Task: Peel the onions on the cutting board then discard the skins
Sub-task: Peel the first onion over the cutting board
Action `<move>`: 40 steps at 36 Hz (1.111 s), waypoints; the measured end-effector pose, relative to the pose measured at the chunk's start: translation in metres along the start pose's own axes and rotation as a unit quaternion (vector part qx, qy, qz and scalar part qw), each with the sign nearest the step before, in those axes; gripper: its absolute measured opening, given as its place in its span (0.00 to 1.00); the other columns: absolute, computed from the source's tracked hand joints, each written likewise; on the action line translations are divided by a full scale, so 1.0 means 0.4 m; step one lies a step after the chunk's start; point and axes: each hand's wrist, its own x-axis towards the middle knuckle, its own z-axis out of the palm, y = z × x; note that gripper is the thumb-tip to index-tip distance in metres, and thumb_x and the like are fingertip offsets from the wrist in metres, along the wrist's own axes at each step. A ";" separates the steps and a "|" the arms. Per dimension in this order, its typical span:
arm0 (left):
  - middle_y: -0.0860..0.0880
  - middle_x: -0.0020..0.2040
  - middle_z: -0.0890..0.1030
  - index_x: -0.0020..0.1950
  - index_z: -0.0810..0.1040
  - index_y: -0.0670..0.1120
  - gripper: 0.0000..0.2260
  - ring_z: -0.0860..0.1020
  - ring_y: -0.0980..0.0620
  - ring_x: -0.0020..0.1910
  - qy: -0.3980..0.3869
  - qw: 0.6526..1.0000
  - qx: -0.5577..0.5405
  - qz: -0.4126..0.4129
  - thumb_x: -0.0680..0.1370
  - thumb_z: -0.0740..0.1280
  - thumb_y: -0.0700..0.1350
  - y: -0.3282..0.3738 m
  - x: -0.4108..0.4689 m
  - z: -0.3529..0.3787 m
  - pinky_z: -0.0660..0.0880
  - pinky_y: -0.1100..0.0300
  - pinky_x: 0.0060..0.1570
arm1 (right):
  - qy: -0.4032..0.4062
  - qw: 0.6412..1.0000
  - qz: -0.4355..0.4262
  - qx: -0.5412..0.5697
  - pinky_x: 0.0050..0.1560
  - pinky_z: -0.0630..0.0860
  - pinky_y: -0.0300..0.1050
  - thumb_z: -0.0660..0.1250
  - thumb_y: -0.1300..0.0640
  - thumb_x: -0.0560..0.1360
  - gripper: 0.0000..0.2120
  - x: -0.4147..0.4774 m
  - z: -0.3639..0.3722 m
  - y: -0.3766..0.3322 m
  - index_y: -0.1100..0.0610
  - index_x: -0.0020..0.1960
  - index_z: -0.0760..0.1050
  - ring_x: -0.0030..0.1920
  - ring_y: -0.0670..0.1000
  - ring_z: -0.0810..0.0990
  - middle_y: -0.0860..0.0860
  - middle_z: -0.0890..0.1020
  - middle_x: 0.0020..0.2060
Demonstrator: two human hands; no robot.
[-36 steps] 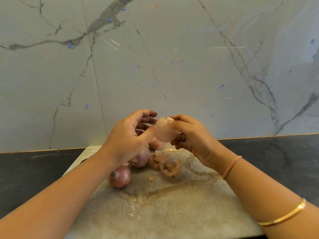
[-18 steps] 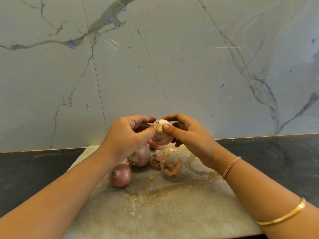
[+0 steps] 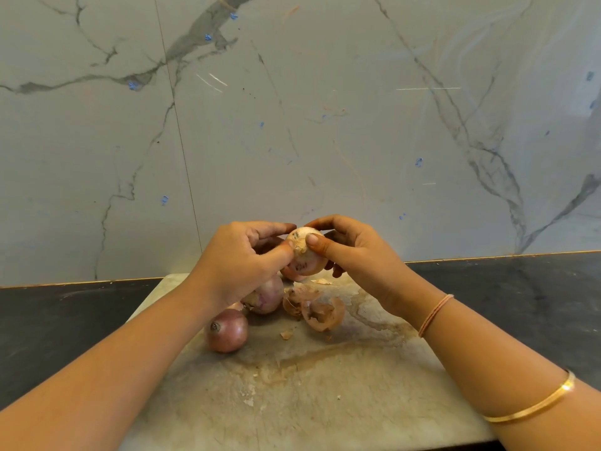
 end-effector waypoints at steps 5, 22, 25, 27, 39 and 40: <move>0.65 0.41 0.82 0.45 0.78 0.61 0.16 0.81 0.64 0.44 -0.018 0.999 0.033 0.030 0.73 0.69 0.38 0.008 -0.003 -0.004 0.76 0.72 0.41 | -0.011 1.000 -0.003 -0.005 0.31 0.71 0.28 0.65 0.57 0.79 0.03 -0.002 0.002 -0.001 0.49 0.50 0.75 0.31 0.35 0.77 0.47 0.80 0.39; 0.60 0.42 0.82 0.59 0.79 0.52 0.16 0.83 0.61 0.39 0.049 0.994 0.093 0.020 0.77 0.65 0.36 -0.022 0.007 -0.010 0.79 0.65 0.43 | 0.041 0.999 0.002 -0.028 0.34 0.74 0.34 0.63 0.53 0.80 0.09 0.007 -0.007 0.006 0.53 0.57 0.76 0.35 0.44 0.76 0.49 0.81 0.41; 0.62 0.42 0.81 0.56 0.80 0.53 0.14 0.82 0.63 0.41 0.060 0.995 0.069 0.032 0.76 0.67 0.35 -0.016 0.009 -0.011 0.78 0.69 0.45 | 0.049 0.998 0.006 -0.028 0.35 0.75 0.35 0.63 0.53 0.80 0.11 0.009 -0.008 0.008 0.56 0.60 0.76 0.35 0.45 0.76 0.50 0.81 0.41; 0.62 0.40 0.82 0.50 0.81 0.55 0.12 0.82 0.63 0.40 0.068 0.995 0.065 0.043 0.75 0.70 0.37 -0.009 0.009 -0.009 0.78 0.69 0.43 | 0.050 0.998 0.005 -0.025 0.35 0.75 0.36 0.63 0.53 0.80 0.10 0.010 -0.008 0.010 0.55 0.58 0.76 0.35 0.45 0.76 0.50 0.81 0.41; 0.56 0.51 0.81 0.45 0.76 0.55 0.06 0.79 0.63 0.48 0.060 0.993 0.085 0.051 0.75 0.69 0.44 -0.010 0.012 0.013 0.75 0.72 0.43 | 0.051 0.999 0.013 -0.011 0.38 0.78 0.37 0.64 0.53 0.79 0.12 0.011 -0.003 0.012 0.56 0.60 0.75 0.37 0.47 0.79 0.52 0.81 0.44; 0.56 0.52 0.80 0.45 0.75 0.54 0.06 0.79 0.62 0.49 0.065 0.992 0.095 0.056 0.76 0.69 0.44 -0.011 0.013 0.015 0.75 0.72 0.44 | 0.051 0.999 0.012 -0.013 0.38 0.78 0.37 0.64 0.53 0.79 0.12 0.011 -0.002 0.012 0.56 0.61 0.75 0.37 0.47 0.79 0.52 0.81 0.44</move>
